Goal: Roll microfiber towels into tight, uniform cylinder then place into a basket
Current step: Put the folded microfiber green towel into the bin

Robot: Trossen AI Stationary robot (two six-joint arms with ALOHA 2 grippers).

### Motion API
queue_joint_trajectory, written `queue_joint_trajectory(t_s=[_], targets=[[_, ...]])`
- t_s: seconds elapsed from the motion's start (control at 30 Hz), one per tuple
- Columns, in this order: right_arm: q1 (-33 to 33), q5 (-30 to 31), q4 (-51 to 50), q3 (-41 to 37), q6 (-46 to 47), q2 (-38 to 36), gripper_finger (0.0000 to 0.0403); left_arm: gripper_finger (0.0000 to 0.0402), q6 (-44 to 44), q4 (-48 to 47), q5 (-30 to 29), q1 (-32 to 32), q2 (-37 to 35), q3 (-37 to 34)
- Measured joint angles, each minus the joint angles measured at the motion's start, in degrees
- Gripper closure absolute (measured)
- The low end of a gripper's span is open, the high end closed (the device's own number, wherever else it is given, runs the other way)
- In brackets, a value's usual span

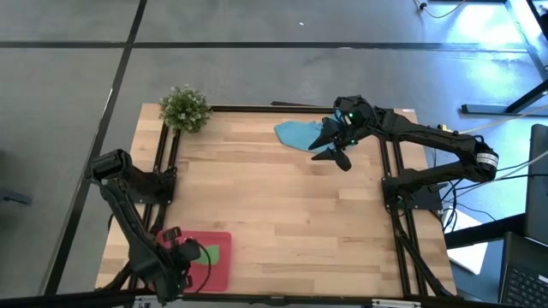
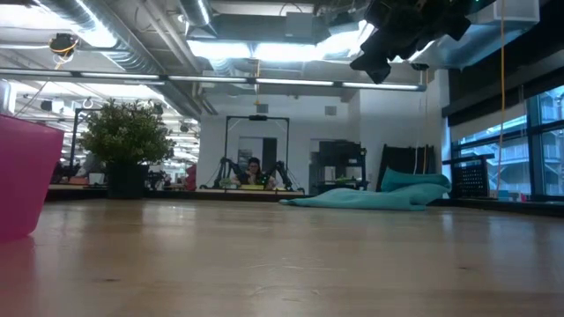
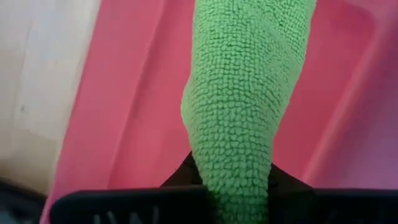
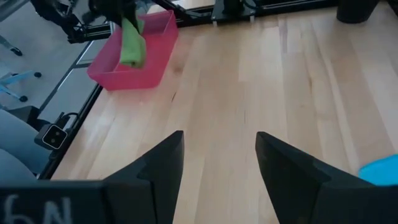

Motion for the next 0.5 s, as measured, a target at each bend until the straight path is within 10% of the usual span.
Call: queue_joint_trajectory(t_s=[0.5], targets=[[0.0,0.0,-0.1,0.0,1.0,0.0,0.0202,0.038,2.9,10.6,-1.7,0.6,0.0,-13.1]])
